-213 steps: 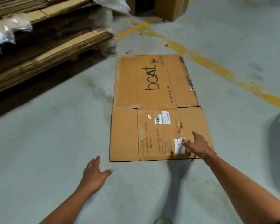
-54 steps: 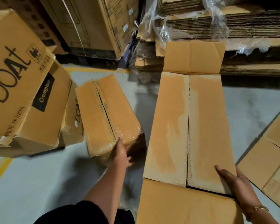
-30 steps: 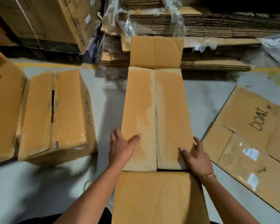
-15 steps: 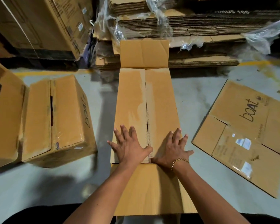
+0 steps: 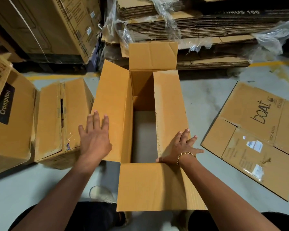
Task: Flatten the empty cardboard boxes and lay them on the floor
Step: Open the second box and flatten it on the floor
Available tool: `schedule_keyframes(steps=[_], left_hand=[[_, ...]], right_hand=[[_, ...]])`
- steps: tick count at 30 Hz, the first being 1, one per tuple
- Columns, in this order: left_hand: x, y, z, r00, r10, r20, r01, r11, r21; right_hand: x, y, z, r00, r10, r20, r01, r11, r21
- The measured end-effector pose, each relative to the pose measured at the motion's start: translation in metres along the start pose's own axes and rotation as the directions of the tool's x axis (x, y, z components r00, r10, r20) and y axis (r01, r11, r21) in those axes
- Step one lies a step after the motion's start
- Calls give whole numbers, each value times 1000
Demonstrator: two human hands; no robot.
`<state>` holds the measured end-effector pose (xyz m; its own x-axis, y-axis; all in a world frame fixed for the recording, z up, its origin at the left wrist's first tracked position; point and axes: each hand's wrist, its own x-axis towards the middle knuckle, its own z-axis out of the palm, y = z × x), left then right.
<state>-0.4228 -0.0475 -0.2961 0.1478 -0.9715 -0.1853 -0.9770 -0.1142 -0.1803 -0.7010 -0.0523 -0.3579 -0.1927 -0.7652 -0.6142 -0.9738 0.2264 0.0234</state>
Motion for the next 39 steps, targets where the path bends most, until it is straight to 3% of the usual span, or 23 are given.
schedule_keyframes(steps=[2, 4, 6, 11, 14, 19, 21, 23, 26, 28, 31, 33, 35, 37, 39], left_hand=[[-4, 17, 29, 993, 34, 111, -33, 999, -7], [-11, 36, 56, 965, -7, 263, 63, 976, -207], [-17, 51, 75, 948, -35, 317, 156, 918, -365], [-21, 60, 91, 958, -57, 282, 206, 821, -532], [-23, 59, 91, 960, -114, 255, 245, 783, -572], [-27, 58, 97, 978, -117, 173, 207, 667, -716], [-28, 57, 100, 982, -138, 131, 189, 655, -732], [-26, 56, 100, 980, -156, 121, 193, 632, -751], [-14, 60, 101, 980, -110, 166, 198, 614, -764], [-3, 68, 102, 970, -32, 241, 203, 648, -734], [10, 83, 103, 928, 48, 369, 246, 665, -705], [12, 90, 100, 905, 100, 414, 280, 592, -755], [13, 91, 84, 900, 126, 418, 337, 407, -849], [14, 87, 60, 889, 106, 445, 429, 142, -892], [18, 77, 36, 894, 118, 431, 438, -38, -898]], right_hand=[[-1, 1, 2, 1000, -6, -13, 6, 1000, 25], [-2, 3, 8, 999, -14, -53, 18, 997, 80], [-7, 3, 14, 995, -7, -99, 18, 994, 108], [-10, -17, 16, 994, 76, -82, -66, 991, 117], [-20, -19, -11, 997, 28, -74, -11, 976, 219], [-37, 39, -66, 941, -21, -337, 163, 901, 401], [-41, 62, -83, 944, -24, -330, 235, 751, 617], [-51, 87, -104, 948, 6, -317, 271, 503, 820], [-78, 124, -139, 946, 23, -324, 313, 199, 929], [-98, 129, -153, 936, -53, -349, 352, 99, 931], [-109, 107, -153, 903, -166, -397, 419, 134, 898], [-106, 76, -135, 882, -188, -433, 466, 208, 860], [-94, 38, -102, 864, -198, -463, 502, 284, 817], [-77, -1, -64, 858, -216, -466, 513, 413, 753], [-60, -36, -30, 881, -215, -421, 466, 548, 695]])
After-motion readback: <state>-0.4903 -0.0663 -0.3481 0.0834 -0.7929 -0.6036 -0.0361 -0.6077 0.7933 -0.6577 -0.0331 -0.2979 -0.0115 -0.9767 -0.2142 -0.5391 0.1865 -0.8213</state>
